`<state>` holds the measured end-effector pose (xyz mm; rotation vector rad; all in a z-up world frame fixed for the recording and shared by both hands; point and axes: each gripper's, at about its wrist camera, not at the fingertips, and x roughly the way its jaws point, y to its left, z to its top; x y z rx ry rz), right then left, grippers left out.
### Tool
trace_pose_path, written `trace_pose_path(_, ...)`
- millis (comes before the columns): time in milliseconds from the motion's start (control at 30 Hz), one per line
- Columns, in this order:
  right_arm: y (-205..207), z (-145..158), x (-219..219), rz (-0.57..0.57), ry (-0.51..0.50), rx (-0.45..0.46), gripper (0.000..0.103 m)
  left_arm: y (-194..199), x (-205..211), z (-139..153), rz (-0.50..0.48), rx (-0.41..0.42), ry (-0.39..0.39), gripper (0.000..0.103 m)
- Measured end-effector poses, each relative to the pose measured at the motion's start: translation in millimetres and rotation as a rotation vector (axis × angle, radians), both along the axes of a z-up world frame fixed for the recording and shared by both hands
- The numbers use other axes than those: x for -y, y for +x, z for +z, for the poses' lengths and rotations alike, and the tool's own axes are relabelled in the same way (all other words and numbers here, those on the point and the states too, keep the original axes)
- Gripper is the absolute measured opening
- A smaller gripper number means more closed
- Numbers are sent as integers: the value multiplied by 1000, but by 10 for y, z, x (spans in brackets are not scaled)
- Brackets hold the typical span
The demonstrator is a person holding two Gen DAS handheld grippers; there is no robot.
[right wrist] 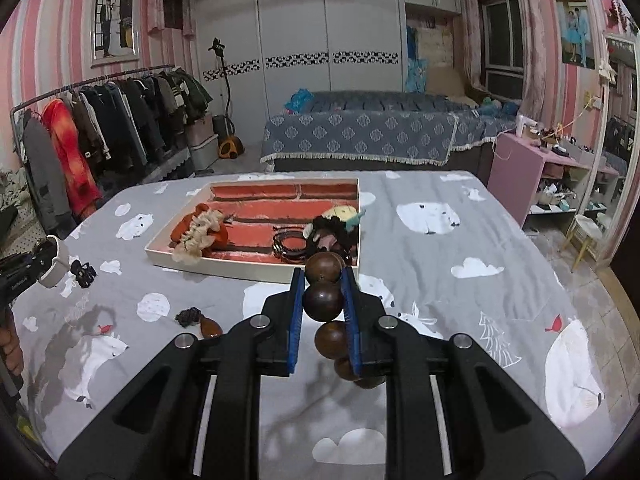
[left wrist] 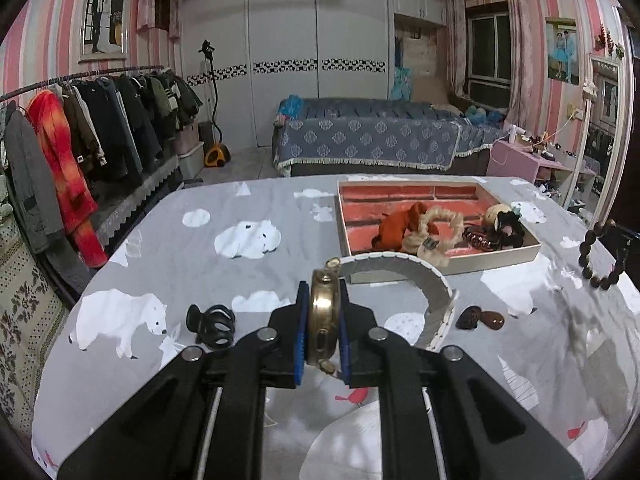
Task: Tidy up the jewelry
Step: 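Carry the watch into the tray and open the left tool while the right tool releases the bead bracelet there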
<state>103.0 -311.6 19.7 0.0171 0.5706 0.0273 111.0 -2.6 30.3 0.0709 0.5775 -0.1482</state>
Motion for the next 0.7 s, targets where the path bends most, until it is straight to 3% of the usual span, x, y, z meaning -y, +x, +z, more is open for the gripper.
trace_pose_path(700, 122, 246, -129, 33, -4, 51, 19, 292, 350, 232, -56, 45, -22, 13)
